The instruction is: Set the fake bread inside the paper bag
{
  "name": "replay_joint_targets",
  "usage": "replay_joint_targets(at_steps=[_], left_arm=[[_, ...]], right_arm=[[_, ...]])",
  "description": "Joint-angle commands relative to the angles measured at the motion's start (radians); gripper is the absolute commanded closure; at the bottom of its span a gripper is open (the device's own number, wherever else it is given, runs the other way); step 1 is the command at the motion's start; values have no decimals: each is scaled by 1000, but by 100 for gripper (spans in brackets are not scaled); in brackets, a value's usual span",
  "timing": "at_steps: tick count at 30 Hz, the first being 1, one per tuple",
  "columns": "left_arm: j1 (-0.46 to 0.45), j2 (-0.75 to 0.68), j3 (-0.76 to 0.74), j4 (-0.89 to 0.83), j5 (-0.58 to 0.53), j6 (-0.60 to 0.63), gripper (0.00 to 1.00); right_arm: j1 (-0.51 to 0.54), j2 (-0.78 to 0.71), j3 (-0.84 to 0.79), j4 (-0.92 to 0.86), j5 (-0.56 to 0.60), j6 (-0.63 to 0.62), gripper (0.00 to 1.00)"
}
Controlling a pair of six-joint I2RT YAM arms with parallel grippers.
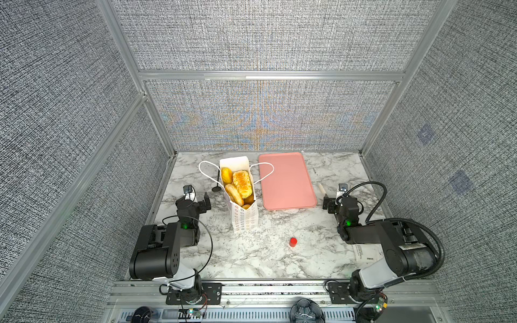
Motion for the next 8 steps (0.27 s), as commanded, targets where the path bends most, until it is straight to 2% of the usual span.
replay_joint_targets(at_steps=[1, 3, 6, 8], left_arm=[[-1, 1, 4, 22, -3, 6, 1], [-1, 2, 8, 16, -4, 8, 1], [-2, 3, 11, 13, -6, 7, 1], [-3, 1, 10, 12, -7, 7, 1]], right_arm=[[-1, 5, 11, 10, 16, 8, 1], [-4, 12, 23, -6, 7, 11, 1], [-46, 4, 39, -54, -80, 31, 1], [-45, 1, 32, -42, -79, 30, 1]])
